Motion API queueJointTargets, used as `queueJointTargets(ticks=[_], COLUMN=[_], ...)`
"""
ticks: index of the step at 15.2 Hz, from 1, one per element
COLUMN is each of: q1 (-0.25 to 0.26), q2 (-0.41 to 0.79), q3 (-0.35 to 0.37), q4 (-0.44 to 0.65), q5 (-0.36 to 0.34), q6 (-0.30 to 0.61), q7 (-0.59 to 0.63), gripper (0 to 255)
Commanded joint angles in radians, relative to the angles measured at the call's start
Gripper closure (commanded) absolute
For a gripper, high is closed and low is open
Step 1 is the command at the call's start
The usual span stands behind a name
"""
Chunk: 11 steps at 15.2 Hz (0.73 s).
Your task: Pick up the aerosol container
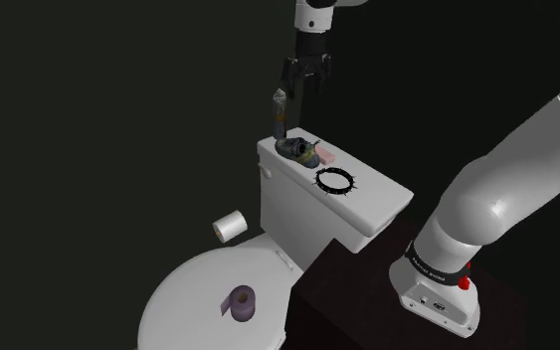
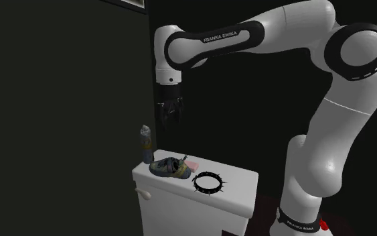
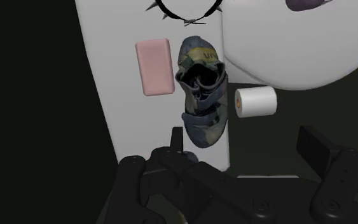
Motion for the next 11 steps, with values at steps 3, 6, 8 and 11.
queueJointTargets(ticks=[3,6,8,11], q1=[-0.017,-0.028,-0.035,-0.047], q2=[0.143,0.248,0.318,0.426], q3=[-0.009,-0.019,-0.026,-0.038], q4=[0.109,0.207,0.278,0.397], q5=[-0.005,-0.006,-0.006,-0.004], q6=[0.052,0.073,0.081,0.085], q7=[0.041,0.070,0.087,0.112], gripper=[0,0,0,0])
